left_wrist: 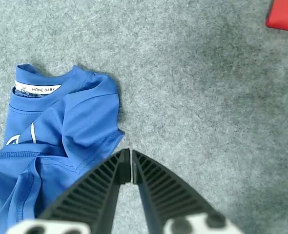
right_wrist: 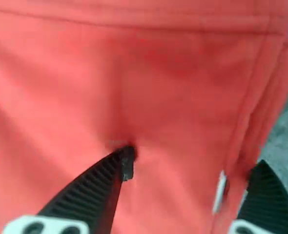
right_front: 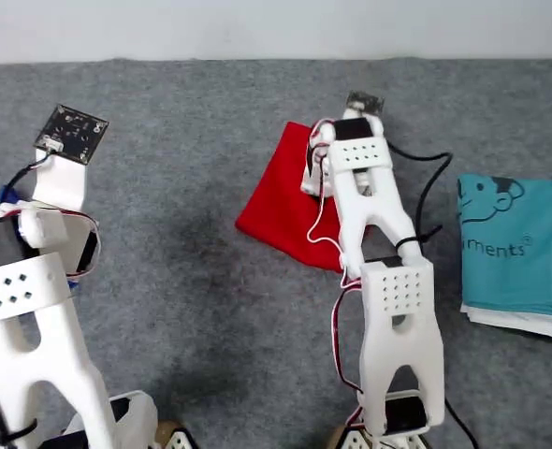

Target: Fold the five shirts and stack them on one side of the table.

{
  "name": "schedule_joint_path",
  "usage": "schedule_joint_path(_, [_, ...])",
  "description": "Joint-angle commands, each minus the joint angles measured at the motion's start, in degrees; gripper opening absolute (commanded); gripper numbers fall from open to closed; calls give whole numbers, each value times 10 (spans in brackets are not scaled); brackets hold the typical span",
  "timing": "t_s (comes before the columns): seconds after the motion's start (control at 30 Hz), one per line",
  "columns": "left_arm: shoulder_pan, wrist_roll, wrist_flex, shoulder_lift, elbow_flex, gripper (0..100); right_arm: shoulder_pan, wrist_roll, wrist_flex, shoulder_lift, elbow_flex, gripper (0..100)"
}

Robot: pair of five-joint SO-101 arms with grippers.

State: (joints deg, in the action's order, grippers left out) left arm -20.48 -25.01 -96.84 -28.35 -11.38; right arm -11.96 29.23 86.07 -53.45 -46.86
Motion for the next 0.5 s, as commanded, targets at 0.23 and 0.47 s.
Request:
schedule_joint_path(0.23, [-3, -1, -3, -19, -22, 15, 29, -69, -7, -45, -35, 27])
schedule_joint_path(0.47, [-3, -1, -3, -19, -22, 15, 55, -181, 44, 0, -36, 10])
